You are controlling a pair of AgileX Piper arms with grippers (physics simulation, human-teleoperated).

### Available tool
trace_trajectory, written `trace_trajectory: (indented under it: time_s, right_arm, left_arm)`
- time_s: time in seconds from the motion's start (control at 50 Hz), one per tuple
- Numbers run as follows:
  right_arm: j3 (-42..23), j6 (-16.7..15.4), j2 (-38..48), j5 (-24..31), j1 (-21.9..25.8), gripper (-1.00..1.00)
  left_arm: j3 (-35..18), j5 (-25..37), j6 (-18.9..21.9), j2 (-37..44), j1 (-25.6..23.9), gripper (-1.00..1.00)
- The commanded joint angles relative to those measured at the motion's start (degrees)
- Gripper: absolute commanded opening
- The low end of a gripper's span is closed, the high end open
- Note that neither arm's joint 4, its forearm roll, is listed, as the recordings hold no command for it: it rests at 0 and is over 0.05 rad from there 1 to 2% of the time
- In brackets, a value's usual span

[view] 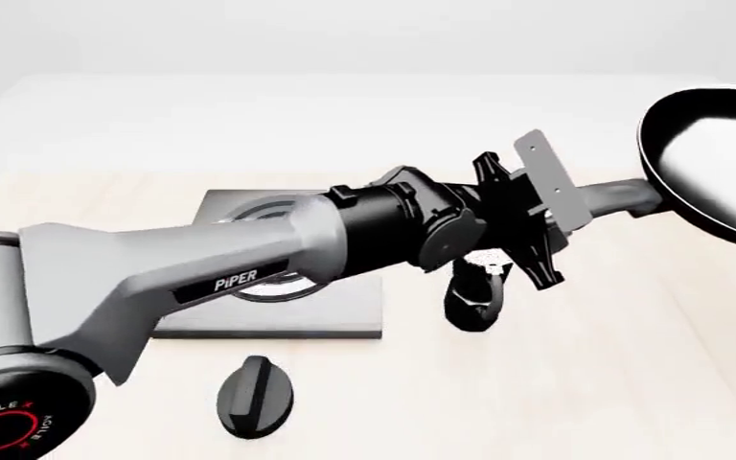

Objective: Put the frying pan on the stove.

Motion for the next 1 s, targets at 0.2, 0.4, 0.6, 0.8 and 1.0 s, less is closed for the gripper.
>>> trace_trajectory:
  time_s: [0.2, 0.4, 0.6, 0.8, 1.0]
  right_arm:
    - [0.2, -1.5, 0.0, 0.0, 0.4, 1.00]
    - [-0.1, -2.1, 0.0, 0.0, 0.5, 1.00]
    - [-0.2, -2.5, 0.0, 0.0, 0.3, 1.00]
    - [-0.3, -3.0, 0.0, 0.0, 0.4, 1.00]
    - [-0.5, -3.2, 0.0, 0.0, 0.4, 1.00]
  left_arm:
    - [6.2, -0.6, -1.0, -11.5, 4.4, -1.00]
    - [11.0, -1.8, -1.5, -15.6, 6.3, -1.00]
    - [17.1, -3.9, -2.5, -20.0, 8.8, -1.00]
    - [21.4, -4.9, -3.1, -23.3, 10.6, -1.00]
    - [25.1, -6.1, -3.9, -25.9, 12.3, -1.00]
